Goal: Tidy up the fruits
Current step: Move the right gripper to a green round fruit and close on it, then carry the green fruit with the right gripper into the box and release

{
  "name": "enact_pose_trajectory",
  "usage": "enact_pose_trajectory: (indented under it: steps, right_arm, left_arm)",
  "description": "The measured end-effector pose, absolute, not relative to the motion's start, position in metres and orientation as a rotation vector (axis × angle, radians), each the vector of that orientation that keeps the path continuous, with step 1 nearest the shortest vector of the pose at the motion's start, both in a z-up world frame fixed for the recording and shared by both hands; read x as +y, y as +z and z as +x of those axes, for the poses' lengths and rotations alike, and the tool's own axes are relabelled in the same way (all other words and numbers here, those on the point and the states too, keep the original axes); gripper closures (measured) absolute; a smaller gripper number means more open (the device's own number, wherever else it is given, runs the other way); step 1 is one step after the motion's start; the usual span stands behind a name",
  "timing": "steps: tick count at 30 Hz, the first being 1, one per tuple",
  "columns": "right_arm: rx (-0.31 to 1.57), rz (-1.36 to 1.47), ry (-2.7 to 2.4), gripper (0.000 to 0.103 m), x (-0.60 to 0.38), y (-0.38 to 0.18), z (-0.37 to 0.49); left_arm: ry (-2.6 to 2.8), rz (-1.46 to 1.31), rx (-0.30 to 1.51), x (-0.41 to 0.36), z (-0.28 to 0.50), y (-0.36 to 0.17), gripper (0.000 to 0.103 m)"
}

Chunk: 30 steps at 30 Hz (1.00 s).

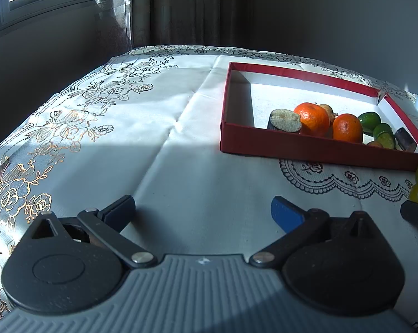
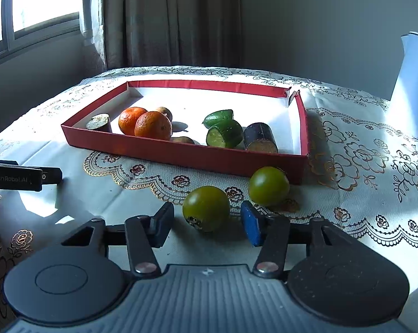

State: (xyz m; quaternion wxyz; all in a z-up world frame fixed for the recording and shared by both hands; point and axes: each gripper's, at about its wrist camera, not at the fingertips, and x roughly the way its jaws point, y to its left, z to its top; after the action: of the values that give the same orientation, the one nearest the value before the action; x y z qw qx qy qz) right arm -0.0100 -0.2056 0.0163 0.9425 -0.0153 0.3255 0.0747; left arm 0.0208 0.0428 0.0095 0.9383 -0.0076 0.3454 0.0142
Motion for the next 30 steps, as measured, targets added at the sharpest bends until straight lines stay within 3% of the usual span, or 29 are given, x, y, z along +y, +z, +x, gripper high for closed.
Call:
enact_pose_trajectory:
  steps: [4, 8, 14, 17, 30]
  right_arm:
    - [0.663, -0.045, 0.147, 0.051, -0.2035, 0.0162, -0.0105]
    - [0.656, -0.065, 0.154, 0.060, -0.1984, 0.0168, -0.0124]
    - [0.658, -0.044, 0.153, 0.062, -0.2005, 0.0166, -0.0120]
    - [0.654, -0.039, 0.138, 0.069, -0.2019, 0.0167, -0.0124]
    - [0.646, -0.055, 0.149, 0.070, -0.1963, 0.0170, -0.0152]
  left_arm:
    - [0.029, -0.016, 0.705, 0.0427, 0.0208, 0.0094, 0.000]
    - [0.029, -0.015, 0.705, 0.0426, 0.0208, 0.0094, 0.000]
    - [0.029, -0.016, 0.705, 0.0426, 0.0207, 0.0096, 0.000]
    - [0.028, -0.016, 0.705, 0.0426, 0.0206, 0.0096, 0.000]
    - [0.029, -0.016, 0.705, 0.0425, 0.0205, 0.0096, 0.000]
